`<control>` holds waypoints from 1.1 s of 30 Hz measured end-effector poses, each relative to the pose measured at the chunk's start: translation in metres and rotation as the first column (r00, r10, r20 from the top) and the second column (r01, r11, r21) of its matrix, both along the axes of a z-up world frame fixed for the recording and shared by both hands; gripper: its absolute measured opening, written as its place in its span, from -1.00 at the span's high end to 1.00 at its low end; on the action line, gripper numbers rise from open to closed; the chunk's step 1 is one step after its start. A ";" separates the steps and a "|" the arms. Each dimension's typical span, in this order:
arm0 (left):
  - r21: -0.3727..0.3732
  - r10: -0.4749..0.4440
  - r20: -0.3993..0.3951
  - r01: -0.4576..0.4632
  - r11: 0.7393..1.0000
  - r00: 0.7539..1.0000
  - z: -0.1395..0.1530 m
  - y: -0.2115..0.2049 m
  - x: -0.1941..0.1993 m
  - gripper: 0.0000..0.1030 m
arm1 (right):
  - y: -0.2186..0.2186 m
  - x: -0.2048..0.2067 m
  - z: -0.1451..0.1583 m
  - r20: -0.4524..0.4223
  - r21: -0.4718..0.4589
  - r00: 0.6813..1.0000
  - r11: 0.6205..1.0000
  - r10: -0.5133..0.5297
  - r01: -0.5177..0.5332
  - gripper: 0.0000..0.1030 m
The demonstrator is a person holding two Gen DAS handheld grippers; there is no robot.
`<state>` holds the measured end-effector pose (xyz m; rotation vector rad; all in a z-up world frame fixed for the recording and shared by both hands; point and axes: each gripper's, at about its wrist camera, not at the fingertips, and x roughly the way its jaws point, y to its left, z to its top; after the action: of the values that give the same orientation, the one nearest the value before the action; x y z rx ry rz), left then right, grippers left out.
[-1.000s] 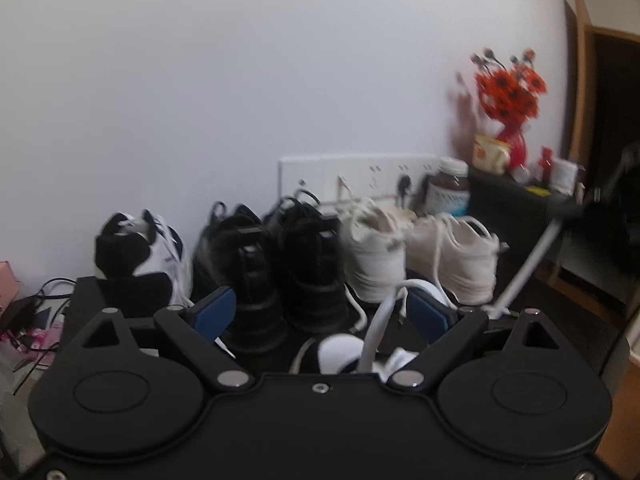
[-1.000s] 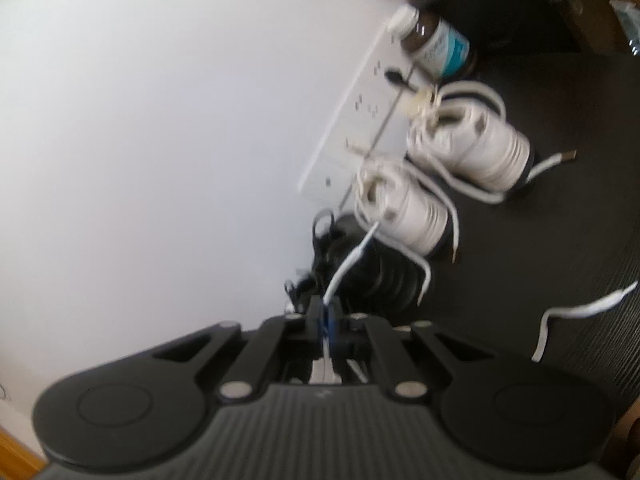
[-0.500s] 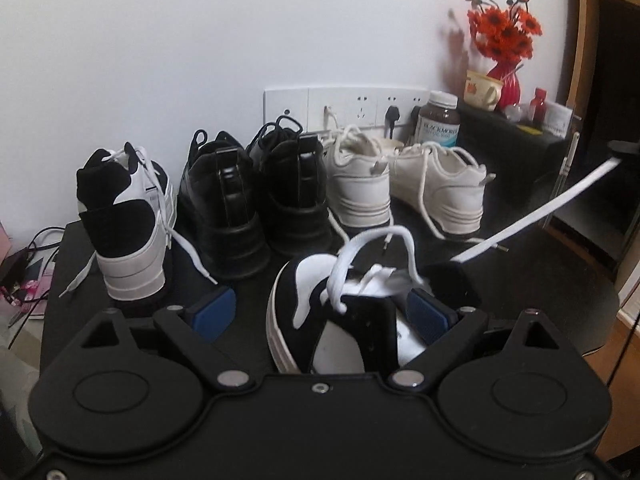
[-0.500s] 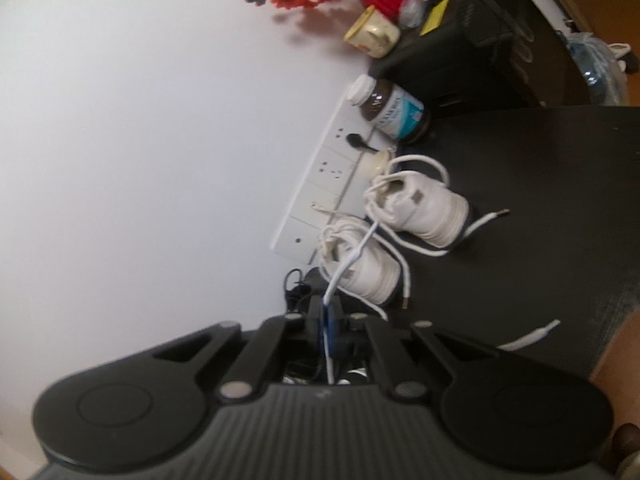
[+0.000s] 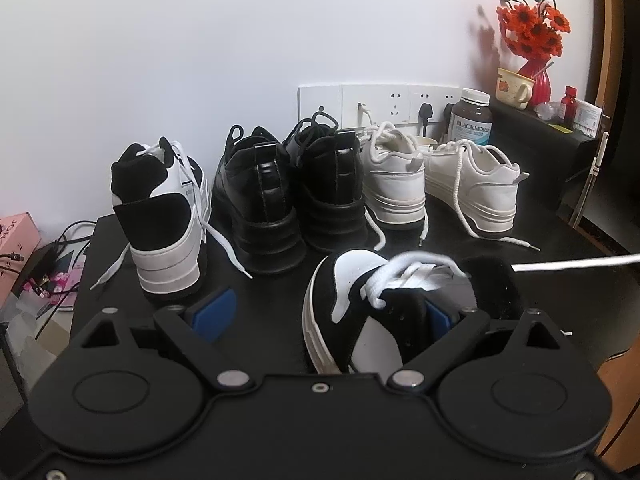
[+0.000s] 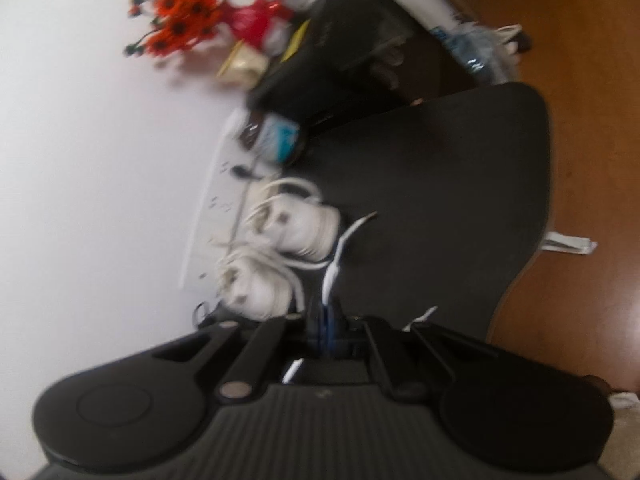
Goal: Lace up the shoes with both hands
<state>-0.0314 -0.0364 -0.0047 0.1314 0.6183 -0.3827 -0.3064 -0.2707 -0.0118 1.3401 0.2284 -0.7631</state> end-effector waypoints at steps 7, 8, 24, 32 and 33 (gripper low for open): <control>-0.009 0.006 -0.015 -0.006 1.000 1.000 0.000 0.003 0.002 -0.84 | -0.001 -0.009 -0.028 -0.129 0.118 0.989 0.990 -0.068 0.084 0.96; -0.010 0.006 -0.017 -0.007 1.000 1.000 0.000 0.004 0.002 -0.84 | -0.001 -0.011 -0.033 -0.149 0.140 0.986 0.985 -0.077 0.098 0.96; -0.010 0.064 -0.071 -0.064 0.998 0.995 0.000 0.006 0.017 -0.86 | 0.001 0.004 -0.071 -0.361 0.343 0.924 0.939 0.128 0.004 0.48; -0.012 0.093 -0.109 -0.095 0.995 0.990 0.004 0.013 0.033 -0.88 | -0.007 0.036 -0.045 -0.365 0.164 0.906 0.973 0.214 -0.163 -0.34; 0.000 0.095 -0.104 -0.095 0.995 0.990 0.005 0.013 0.036 -0.88 | -0.006 0.041 -0.043 -0.372 0.147 0.900 0.972 0.228 -0.185 -0.35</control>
<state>0.0045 -0.0235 0.0005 0.0769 0.7232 -0.3004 -0.2657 -0.2764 -0.0547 1.2313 0.7263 -0.8383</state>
